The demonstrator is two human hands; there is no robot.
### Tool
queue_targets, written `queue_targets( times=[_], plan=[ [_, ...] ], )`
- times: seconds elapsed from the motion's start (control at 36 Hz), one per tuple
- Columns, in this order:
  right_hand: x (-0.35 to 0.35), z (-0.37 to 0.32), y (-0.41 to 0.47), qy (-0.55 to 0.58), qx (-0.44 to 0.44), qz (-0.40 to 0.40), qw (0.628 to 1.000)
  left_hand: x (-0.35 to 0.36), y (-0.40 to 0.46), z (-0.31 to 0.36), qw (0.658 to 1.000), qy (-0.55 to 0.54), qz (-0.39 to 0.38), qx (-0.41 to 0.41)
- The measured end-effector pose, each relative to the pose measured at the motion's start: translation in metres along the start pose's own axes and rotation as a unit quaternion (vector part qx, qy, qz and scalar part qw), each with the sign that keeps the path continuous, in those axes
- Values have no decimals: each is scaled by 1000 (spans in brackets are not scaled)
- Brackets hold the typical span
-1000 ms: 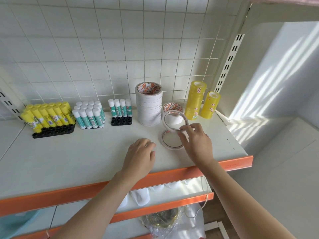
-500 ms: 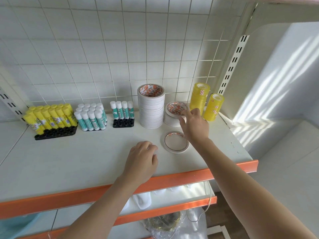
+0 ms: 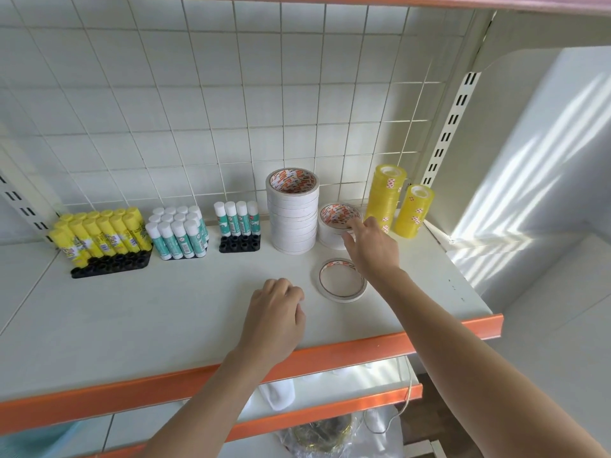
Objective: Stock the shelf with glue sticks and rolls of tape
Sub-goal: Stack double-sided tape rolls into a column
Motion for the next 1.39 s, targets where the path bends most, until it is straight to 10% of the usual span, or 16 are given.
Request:
queue_targets(
  times=[1.39],
  plan=[
    [-16, 2, -83, 60, -125, 30, 990, 3, 2, 0, 999, 9, -31, -4]
  ],
)
Point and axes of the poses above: each hand's wrist, its own y-axis towards the middle knuckle, its own x-axis out of the palm, z = x × y, the point moved 7 cm from there along y, towards the middle knuckle, and after that the axes turned 12 degrees about -y, right-handed, at the moved point
